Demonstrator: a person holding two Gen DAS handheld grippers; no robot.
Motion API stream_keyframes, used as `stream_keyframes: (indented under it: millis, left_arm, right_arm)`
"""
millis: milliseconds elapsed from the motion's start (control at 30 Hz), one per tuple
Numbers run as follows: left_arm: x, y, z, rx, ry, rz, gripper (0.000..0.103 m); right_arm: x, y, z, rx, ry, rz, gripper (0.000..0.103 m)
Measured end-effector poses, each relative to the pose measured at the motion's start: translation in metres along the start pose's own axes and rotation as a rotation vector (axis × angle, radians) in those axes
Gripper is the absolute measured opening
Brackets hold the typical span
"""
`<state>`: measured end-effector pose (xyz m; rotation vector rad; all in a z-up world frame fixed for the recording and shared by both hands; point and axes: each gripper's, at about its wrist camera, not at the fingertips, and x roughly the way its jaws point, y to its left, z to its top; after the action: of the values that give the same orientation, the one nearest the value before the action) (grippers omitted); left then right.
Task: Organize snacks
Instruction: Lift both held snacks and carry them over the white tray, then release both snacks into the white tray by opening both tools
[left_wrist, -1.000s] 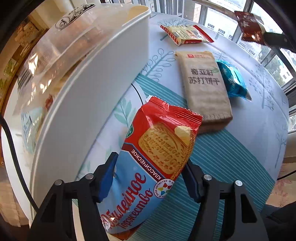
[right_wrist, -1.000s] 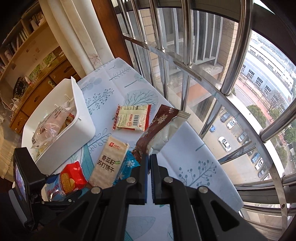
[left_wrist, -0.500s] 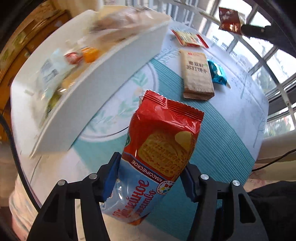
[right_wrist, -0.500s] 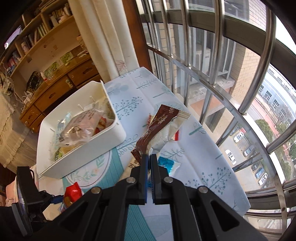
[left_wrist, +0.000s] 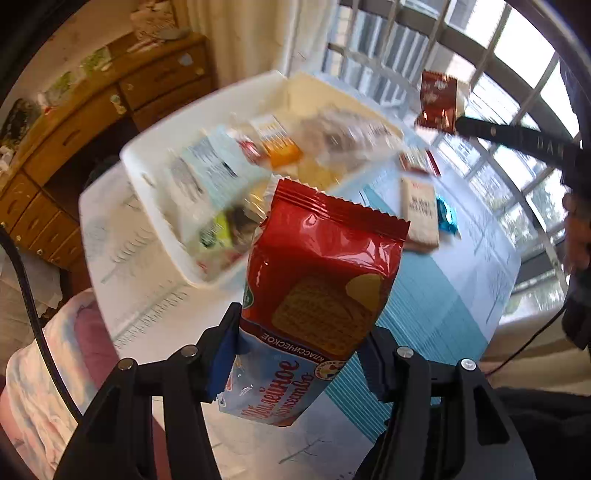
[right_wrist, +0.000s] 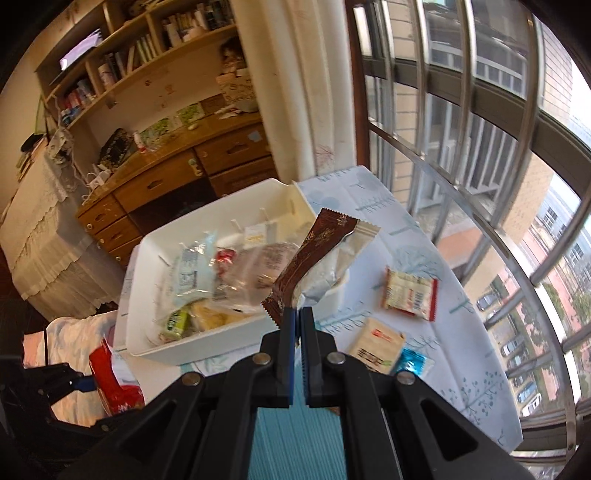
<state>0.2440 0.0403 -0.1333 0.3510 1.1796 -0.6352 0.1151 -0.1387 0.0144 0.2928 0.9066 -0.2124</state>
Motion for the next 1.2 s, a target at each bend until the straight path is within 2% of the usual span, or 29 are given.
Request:
stream_keyframes:
  millis: [333,533,733,800,867,967,1100,1200]
  left_arm:
    - [-0.032,0.044,0.059,-0.133,-0.117,0.061,0.056]
    - [-0.039,0.06,0.098,-0.214,-0.202,0.135,0.053]
    - [-0.035,0.066,0.122,-0.315,-0.236,0.135,0.054]
    - [-0.032,0.065,0.126,-0.345,-0.232,0.127,0.061]
    - [-0.035,0.063,0.127,-0.363,-0.267,0.108,0.076]
    - [-0.049,0.058,0.129,-0.353,-0.322,0.106,0.08]
    - [-0.063,0.055,0.124,-0.35,-0.341,0.109,0.082]
    - [-0.073,0.053,0.114,-0.36,-0.344,0.109,0.082]
  right_arm:
    - [0.006,0.044,0.041,-0.136,-0.049,0.077,0.003]
    - [0.012,0.059,0.065,-0.208,-0.081,0.101,0.003]
    - [0.024,0.062,0.082,-0.251,-0.082,0.114,0.003]
    - [0.028,0.062,0.085,-0.249,-0.074,0.1,0.004]
    - [0.033,0.06,0.086,-0.245,-0.055,0.088,0.012]
    - [0.034,0.056,0.085,-0.233,-0.046,0.095,0.019]
    - [0.026,0.052,0.08,-0.214,-0.046,0.089,0.021]
    - [0.017,0.051,0.074,-0.188,-0.051,0.079,0.027]
